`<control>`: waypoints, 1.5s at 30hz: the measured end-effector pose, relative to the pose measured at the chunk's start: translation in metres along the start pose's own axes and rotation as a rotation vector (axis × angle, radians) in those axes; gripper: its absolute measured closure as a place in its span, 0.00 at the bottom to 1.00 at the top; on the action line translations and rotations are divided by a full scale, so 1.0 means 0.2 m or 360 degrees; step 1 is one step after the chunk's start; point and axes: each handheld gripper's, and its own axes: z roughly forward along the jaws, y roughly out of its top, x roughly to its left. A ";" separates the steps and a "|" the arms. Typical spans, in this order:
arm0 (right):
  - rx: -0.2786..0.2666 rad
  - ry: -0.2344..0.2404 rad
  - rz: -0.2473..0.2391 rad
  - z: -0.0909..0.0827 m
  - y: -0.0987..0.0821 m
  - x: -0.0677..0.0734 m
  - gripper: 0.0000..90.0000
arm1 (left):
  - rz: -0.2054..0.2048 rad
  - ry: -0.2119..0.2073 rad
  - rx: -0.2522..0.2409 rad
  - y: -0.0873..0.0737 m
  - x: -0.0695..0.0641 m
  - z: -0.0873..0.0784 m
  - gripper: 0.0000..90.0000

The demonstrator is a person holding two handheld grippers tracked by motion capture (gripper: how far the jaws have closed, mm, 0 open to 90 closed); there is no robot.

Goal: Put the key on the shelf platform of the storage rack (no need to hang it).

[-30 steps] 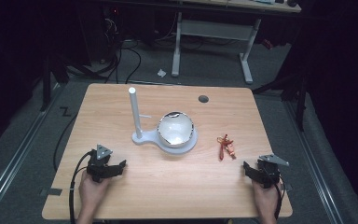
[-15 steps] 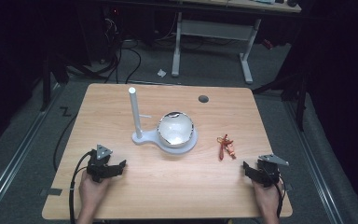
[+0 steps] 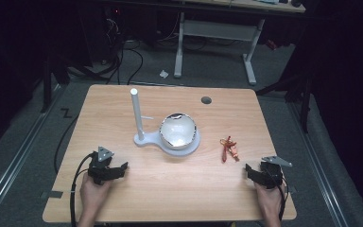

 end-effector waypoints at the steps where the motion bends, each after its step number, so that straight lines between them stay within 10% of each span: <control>1: 0.0000 0.0000 0.0000 0.00 0.00 0.00 0.37 | 0.0000 0.0000 0.0000 0.00 0.00 0.00 0.25; 45: -0.0095 0.0167 -0.0155 -0.01 0.25 0.27 0.19 | -0.0001 0.0000 0.0001 0.00 0.00 0.00 0.25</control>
